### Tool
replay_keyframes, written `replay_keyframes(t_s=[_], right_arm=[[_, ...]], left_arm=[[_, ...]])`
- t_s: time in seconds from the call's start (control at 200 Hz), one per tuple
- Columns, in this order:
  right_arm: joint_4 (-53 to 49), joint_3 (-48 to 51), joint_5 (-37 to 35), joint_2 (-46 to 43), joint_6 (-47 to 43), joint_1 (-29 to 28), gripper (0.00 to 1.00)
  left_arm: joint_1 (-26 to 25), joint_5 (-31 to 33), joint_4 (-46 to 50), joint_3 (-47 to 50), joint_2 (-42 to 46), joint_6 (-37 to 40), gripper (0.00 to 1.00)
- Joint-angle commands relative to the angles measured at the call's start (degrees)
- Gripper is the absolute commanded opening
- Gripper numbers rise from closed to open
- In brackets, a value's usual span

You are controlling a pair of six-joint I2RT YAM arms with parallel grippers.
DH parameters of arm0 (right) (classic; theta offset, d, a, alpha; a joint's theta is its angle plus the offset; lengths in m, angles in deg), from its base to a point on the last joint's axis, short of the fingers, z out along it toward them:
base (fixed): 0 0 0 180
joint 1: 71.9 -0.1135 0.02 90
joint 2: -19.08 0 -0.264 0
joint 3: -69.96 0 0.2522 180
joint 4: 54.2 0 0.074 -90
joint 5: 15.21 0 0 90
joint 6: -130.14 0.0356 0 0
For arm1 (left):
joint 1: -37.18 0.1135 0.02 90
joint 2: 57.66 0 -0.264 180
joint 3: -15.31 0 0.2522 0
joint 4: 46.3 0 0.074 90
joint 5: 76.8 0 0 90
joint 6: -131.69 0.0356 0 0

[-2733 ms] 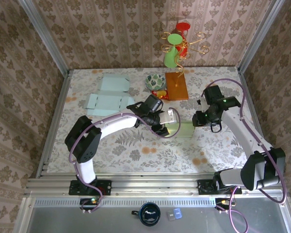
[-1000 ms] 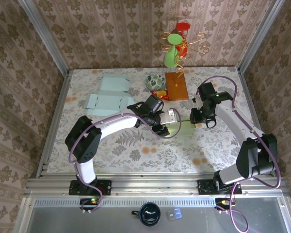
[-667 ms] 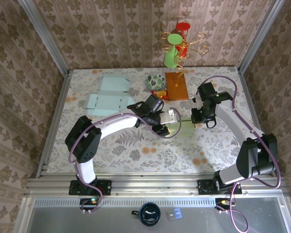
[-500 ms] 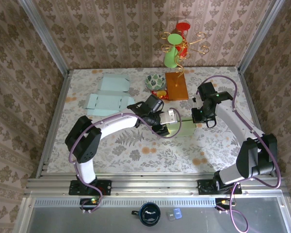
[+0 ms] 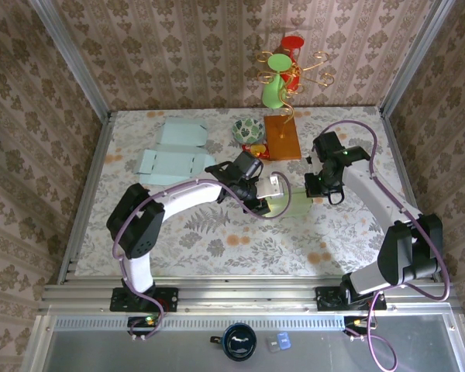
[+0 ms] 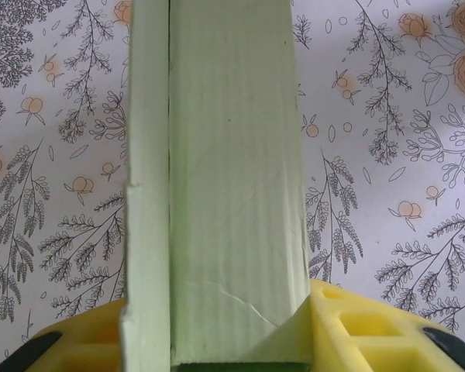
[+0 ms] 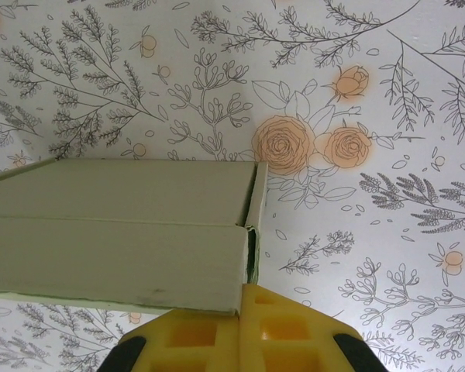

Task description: Fold the paper box

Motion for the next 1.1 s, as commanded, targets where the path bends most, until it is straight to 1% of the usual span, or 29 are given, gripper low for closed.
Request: replay_keyframes(t_s=[0.0, 0.255, 0.34, 0.635, 0.78, 0.885, 1.005, 1.095], right_arm=[[-0.6, 2.2, -1.3, -1.5, 0.8, -0.8, 0.01], [-0.1, 3.4, -5.3, -2.4, 1.0, -2.2, 0.00], [0.7, 4.1, -5.9, -2.5, 1.7, -2.8, 0.00], [2.8, 5.8, -8.7, -3.7, 4.8, -4.6, 0.00], [2.7, 5.1, -9.0, -3.4, 5.7, -5.1, 0.00], [3.2, 5.0, -8.5, -3.1, 7.2, -5.7, 0.00], [3.6, 5.0, -8.8, -2.9, 8.5, -6.8, 0.00], [3.7, 5.0, -8.9, -2.8, 9.2, -7.2, 0.00]], left_arm=[[-0.3, 0.5, 1.0, -1.9, -1.3, -1.0, 0.40], [0.6, 1.2, 1.0, -2.7, -1.7, -2.5, 0.40], [1.1, 1.0, 0.6, -2.8, -1.6, -3.9, 0.45], [1.8, 0.0, -2.1, 0.2, 2.6, -8.5, 0.54], [2.0, 0.3, -4.2, 3.5, 6.4, -12.5, 0.56], [2.2, -0.7, -5.7, 5.9, 8.6, -15.4, 0.58], [2.4, 0.2, -6.6, 7.7, 10.6, -18.0, 0.57], [3.4, 1.2, -5.9, 7.5, 12.2, -22.0, 0.56]])
